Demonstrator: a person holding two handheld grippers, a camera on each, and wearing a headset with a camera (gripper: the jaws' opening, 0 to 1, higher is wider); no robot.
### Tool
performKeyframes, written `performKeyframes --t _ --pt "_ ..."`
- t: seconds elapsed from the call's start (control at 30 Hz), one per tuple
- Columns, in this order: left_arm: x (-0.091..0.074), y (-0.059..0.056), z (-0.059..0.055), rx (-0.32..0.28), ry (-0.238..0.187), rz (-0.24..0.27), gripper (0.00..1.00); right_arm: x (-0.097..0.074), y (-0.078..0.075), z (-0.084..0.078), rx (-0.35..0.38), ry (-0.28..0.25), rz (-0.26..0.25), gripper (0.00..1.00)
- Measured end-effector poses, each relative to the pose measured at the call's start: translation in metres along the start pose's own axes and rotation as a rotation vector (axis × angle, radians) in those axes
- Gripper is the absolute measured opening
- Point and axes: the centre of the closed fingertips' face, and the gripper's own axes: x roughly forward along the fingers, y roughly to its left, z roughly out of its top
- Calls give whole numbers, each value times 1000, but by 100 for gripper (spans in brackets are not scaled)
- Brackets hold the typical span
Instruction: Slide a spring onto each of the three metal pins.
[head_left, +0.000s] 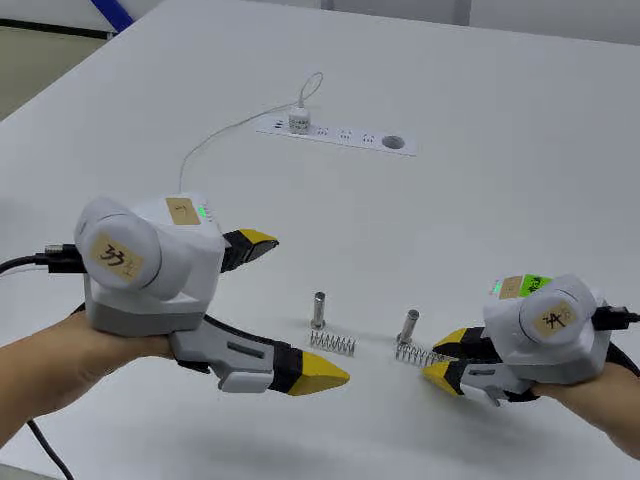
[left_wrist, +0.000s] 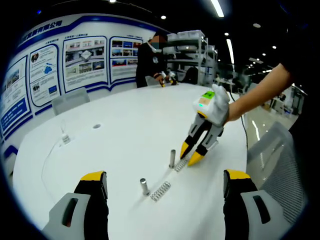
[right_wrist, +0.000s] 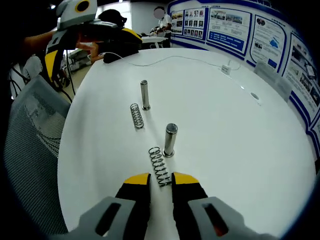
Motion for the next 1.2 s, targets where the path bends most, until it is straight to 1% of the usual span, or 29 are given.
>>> performKeyframes --t 0.07,0.1,0.13,0.23,0.27,0.3,0.43,0.5,0.53,0.57,0.63,0.7,0.77,0.87,1.03,1.1,1.2 --pt "0 0 -1 1 3 0 98 2 2 -2 7 10 17 17" --pt "0 0 -1 1 5 -1 98 2 3 0 18 -2 25 17" --pt "1 0 -2 1 5 -2 98 2 4 -1 31 5 38 17" --pt "1 -1 -2 -3 4 -4 98 2 4 0 25 5 44 16" --pt "2 -1 -3 -3 5 -6 98 2 5 -1 29 7 52 13" --pt "2 -2 -3 -3 6 -8 98 3 6 -1 49 6 60 11" --pt "4 -4 -1 -4 -1 -14 98 2 6 -1 50 6 60 11" --pt "4 -6 -1 0 1 -20 98 3 7 -1 27 16 52 11" --pt "4 -7 -2 1 1 -21 98 3 8 -1 27 20 58 10" --pt "4 -9 -2 -1 3 -30 97 2 12 -1 26 26 71 10" --pt "5 -16 -2 -11 4 -65 96 0 14 -3 4 37 74 10" --pt "5 -21 -3 -3 8 -81 95 -2 15 -2 15 33 79 10" --pt "6 -25 -6 2 19 -97 94 -5 16 -1 20 26 84 10" --pt "8 -27 -7 9 27 -104 93 -11 17 2 4 26 84 10" --pt "10 -31 -2 20 19 -115 90 -26 18 11 -30 17 82 10" --pt "10 -34 1 31 17 -129 89 -33 20 17 -37 9 86 10" --pt "11 -38 5 41 8 -145 87 -44 26 28 -59 -6 107 10"
